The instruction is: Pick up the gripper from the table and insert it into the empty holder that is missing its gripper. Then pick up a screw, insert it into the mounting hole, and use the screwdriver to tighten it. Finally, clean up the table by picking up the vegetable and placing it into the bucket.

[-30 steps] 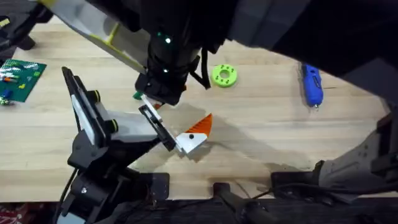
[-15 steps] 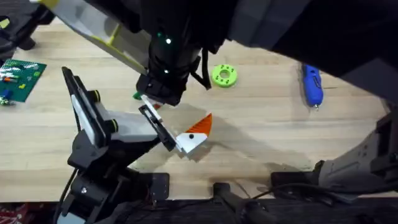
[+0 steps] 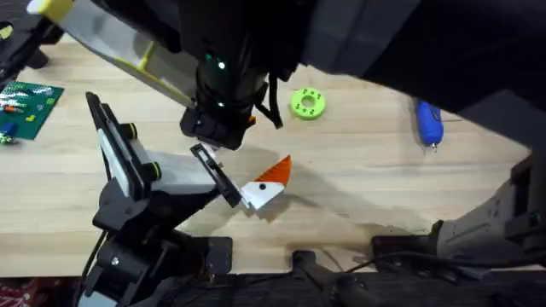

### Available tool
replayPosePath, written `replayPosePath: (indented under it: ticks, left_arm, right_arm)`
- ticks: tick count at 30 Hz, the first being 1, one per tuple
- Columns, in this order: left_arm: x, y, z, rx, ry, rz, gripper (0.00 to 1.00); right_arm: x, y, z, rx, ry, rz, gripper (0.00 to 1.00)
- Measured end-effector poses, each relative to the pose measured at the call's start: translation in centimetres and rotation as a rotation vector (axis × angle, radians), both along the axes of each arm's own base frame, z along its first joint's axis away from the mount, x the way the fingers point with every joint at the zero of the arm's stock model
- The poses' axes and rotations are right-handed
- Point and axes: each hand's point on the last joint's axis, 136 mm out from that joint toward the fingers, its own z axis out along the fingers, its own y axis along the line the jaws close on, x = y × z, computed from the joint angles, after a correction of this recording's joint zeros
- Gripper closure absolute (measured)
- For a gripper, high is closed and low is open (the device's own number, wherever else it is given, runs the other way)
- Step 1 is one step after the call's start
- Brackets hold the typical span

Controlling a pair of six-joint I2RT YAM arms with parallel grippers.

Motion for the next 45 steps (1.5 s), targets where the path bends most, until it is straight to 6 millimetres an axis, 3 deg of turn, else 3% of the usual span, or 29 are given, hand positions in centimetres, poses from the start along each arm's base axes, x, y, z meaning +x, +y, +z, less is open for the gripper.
replayPosePath:
  ticks: [13,30,45]
  left_arm:
    - [0.0,0.0,-0.1,-0.005,0.011,0.000,0.015]
    - [-0.1,-0.1,-0.1,-0.004,0.011,-0.006,0.014]
    - [0.2,0.1,-0.1,0.000,0.007,0.012,0.014]
  right_arm:
    - [0.6,0.6,-0.9,-0.010,-0.006,-0.005,0.995]
    - [0.4,-0.7,-1.2,-0.047,0.033,-0.038,0.996]
    - [0.9,0.1,-1.0,-0.013,0.018,-0.039,0.984]
